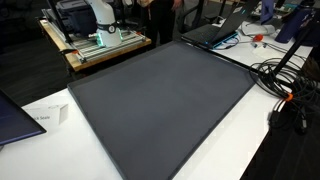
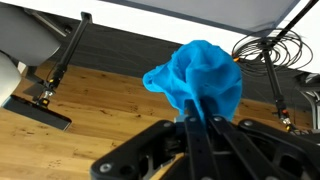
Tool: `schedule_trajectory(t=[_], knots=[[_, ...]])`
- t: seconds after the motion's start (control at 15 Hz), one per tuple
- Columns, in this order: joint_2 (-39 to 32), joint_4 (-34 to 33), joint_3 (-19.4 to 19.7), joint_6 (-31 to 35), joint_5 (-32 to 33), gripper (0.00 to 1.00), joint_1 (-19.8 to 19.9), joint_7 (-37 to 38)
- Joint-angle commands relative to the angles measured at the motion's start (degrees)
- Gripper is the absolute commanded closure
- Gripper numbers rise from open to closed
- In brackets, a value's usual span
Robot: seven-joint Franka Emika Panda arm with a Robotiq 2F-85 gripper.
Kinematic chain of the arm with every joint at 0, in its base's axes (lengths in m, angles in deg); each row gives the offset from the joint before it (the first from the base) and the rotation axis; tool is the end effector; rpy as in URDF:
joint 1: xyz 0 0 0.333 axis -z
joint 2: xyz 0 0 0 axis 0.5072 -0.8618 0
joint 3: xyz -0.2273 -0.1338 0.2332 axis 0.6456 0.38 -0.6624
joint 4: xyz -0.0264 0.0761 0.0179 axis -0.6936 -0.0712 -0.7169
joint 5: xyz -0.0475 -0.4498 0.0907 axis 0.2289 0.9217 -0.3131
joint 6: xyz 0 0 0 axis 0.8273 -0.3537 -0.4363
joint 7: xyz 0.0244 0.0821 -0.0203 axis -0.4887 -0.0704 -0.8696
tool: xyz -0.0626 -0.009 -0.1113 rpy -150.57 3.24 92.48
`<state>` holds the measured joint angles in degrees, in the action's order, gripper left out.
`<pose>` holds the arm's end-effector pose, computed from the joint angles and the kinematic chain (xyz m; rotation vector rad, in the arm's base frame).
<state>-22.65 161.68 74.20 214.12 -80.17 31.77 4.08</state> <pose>0.5239 -0.0211 0.7187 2.8999 0.3415 1.0350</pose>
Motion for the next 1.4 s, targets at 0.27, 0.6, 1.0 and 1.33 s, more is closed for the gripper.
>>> schedule_trajectory(t=[0.27, 0.6, 1.0, 1.33], knots=[[4.56, -2.33, 0.14, -0.07, 2.99, 0.99, -1.01, 2.62], [2.99, -4.19, -0.07, 0.76, 2.81, 0.57, -1.9, 2.46], [1.7, -5.46, -0.25, -0.11, 3.19, 0.16, -2.22, 2.69], [0.35, -6.83, -0.1, -1.69, 3.31, 0.0, -2.13, 3.07]])
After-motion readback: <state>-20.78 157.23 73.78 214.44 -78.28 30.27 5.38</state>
